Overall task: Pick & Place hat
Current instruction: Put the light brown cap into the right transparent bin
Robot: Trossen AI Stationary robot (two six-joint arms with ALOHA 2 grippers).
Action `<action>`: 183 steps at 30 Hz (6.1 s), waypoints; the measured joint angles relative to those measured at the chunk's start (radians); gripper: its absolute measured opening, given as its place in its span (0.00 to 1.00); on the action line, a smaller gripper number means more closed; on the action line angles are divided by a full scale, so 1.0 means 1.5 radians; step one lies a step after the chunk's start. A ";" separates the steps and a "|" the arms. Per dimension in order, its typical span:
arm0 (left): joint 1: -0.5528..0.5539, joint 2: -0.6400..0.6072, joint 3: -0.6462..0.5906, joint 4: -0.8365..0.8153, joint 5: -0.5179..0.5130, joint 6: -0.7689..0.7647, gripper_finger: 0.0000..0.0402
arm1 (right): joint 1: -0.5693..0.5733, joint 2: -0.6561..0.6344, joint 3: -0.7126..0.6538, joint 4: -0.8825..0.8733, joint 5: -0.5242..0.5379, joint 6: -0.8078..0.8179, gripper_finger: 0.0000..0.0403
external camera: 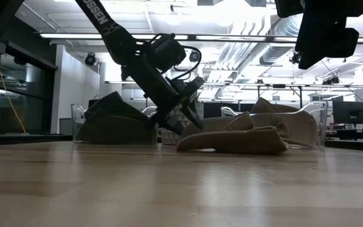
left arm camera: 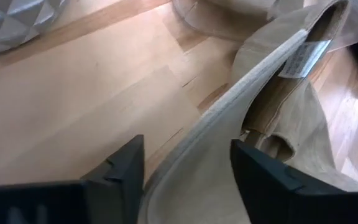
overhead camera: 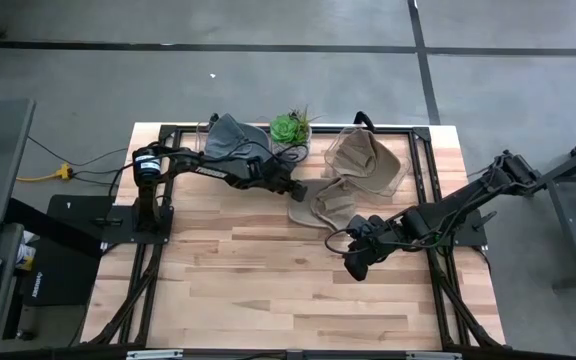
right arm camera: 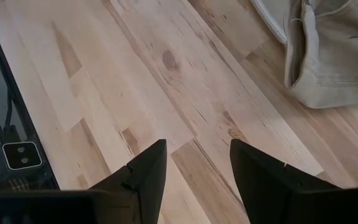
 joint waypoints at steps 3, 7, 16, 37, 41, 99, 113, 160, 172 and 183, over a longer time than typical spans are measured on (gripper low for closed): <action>0.000 0.000 0.000 -0.011 -0.001 -0.005 0.38 | 0.000 0.000 0.000 0.000 0.000 0.000 0.43; 0.000 0.000 0.000 -0.032 -0.003 -0.005 0.22 | 0.000 0.000 0.000 0.000 0.000 0.009 0.43; 0.000 -0.003 0.001 -0.064 0.031 -0.021 0.02 | 0.000 0.000 0.000 -0.002 0.003 0.072 0.43; -0.127 -0.010 0.001 -0.136 0.119 -0.164 0.00 | 0.000 0.000 0.000 -0.021 0.058 0.368 0.43; -0.178 -0.009 0.000 -0.132 0.117 -0.196 0.00 | -0.002 0.000 0.000 -0.024 0.079 0.392 0.43; -0.266 -0.008 0.000 0.100 0.030 -0.417 0.46 | 0.107 0.230 0.001 0.289 0.085 0.422 0.40; -0.266 -0.009 0.000 0.065 0.033 -0.406 0.46 | 0.138 0.230 0.007 0.133 -0.002 0.635 0.39; -0.266 -0.009 0.000 0.040 0.045 -0.371 0.46 | 0.077 0.284 0.046 -0.016 0.058 0.646 0.39; -0.266 -0.009 0.000 0.039 0.058 -0.372 0.46 | 0.051 0.284 0.046 -0.004 0.096 0.606 0.25; -0.266 -0.009 0.000 0.035 0.072 -0.374 0.46 | 0.050 0.281 0.046 -0.003 0.116 0.571 0.03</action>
